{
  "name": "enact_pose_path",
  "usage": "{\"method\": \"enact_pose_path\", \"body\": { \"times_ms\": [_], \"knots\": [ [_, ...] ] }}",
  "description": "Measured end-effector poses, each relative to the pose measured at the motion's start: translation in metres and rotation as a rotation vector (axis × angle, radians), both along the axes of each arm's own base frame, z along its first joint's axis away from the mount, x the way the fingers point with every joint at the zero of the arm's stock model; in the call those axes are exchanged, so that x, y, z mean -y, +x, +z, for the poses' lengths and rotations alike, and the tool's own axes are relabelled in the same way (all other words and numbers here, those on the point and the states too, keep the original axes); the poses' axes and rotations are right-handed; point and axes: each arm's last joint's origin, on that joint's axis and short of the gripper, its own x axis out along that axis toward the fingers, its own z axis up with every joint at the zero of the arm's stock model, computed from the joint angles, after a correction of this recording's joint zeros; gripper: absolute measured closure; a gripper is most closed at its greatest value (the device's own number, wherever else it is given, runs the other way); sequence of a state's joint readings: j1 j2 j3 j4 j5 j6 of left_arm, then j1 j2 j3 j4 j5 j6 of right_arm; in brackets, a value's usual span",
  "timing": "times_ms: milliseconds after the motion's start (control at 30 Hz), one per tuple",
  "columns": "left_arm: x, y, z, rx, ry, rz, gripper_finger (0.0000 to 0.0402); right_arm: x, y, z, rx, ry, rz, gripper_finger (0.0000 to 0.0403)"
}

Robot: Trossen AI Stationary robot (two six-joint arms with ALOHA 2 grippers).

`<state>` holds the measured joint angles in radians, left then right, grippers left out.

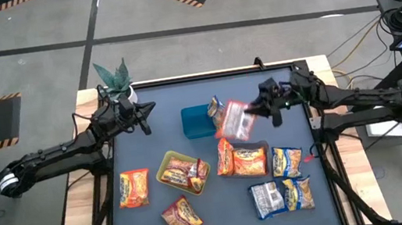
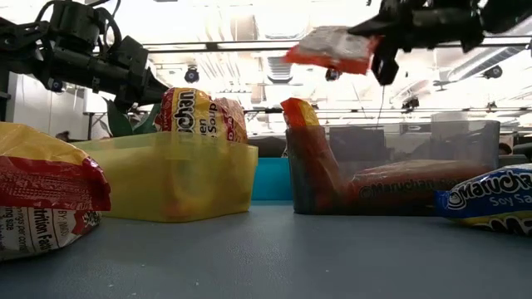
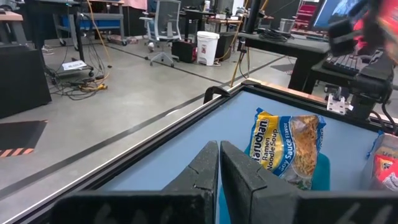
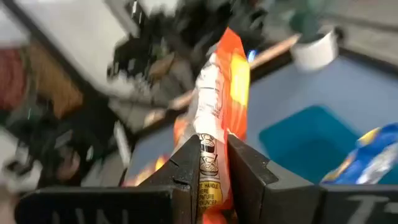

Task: Sort Maruchan noodles
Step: Stack the orange noodle pack on top of the orange noodle pack in the black bin

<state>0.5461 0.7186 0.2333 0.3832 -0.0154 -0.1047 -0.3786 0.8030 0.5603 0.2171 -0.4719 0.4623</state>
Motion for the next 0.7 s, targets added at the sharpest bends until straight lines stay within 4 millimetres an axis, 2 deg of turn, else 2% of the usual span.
{"method": "enact_pose_path", "body": {
  "times_ms": [167,333,500,700],
  "knots": [
    [0.0,0.0,0.0,0.005,-0.008,0.001,0.0402,-0.029,0.005,0.009,-0.205,-0.037,0.041,0.0345],
    [0.0,0.0,0.0,0.006,-0.008,0.001,0.0402,-0.048,0.008,-0.003,-0.441,-0.057,-0.074,0.0345],
    [0.0,0.0,0.0,0.008,-0.007,0.001,0.0402,-0.061,0.021,-0.018,-0.517,-0.039,-0.06,0.0345],
    [0.0,0.0,0.001,0.014,-0.007,0.001,0.0402,-0.064,0.033,-0.028,-0.55,-0.027,-0.037,0.0345]
  ]
}}
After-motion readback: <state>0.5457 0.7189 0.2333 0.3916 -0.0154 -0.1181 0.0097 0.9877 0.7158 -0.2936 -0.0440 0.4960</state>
